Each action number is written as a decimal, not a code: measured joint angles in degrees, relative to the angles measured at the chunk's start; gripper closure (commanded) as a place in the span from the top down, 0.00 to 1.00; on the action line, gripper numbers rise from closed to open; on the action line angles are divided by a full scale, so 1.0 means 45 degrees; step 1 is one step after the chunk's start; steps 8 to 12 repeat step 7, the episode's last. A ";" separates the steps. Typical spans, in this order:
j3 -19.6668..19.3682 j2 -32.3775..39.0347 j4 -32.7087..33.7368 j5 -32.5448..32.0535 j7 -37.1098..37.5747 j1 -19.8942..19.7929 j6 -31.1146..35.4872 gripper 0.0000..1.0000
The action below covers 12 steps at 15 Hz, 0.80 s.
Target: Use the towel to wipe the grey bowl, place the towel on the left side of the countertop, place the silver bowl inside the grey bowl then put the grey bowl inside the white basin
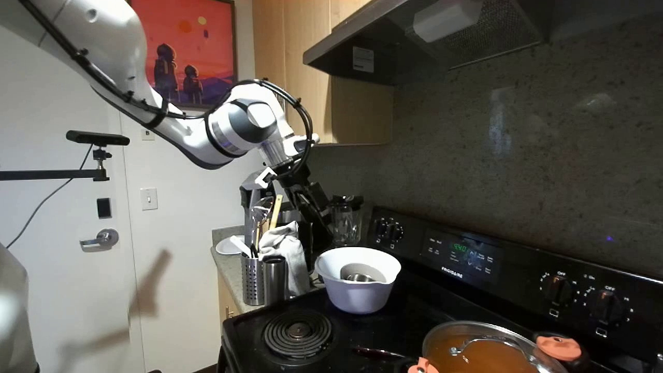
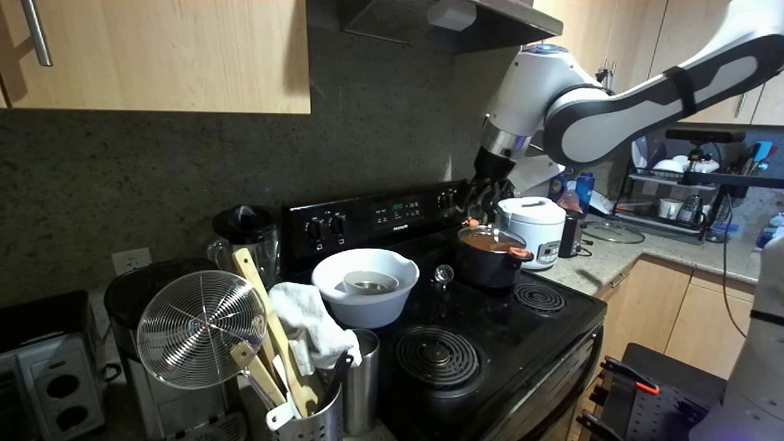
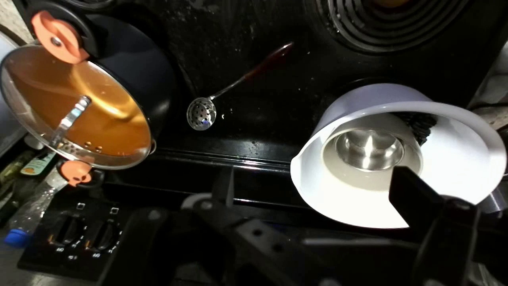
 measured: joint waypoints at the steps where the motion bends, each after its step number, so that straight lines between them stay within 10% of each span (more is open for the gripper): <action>1: 0.0191 -0.0116 -0.0038 0.0042 -0.0020 -0.0181 0.0001 1.00; 12: 0.0295 0.0417 0.0181 0.0057 -0.0023 -0.0343 0.0048 1.00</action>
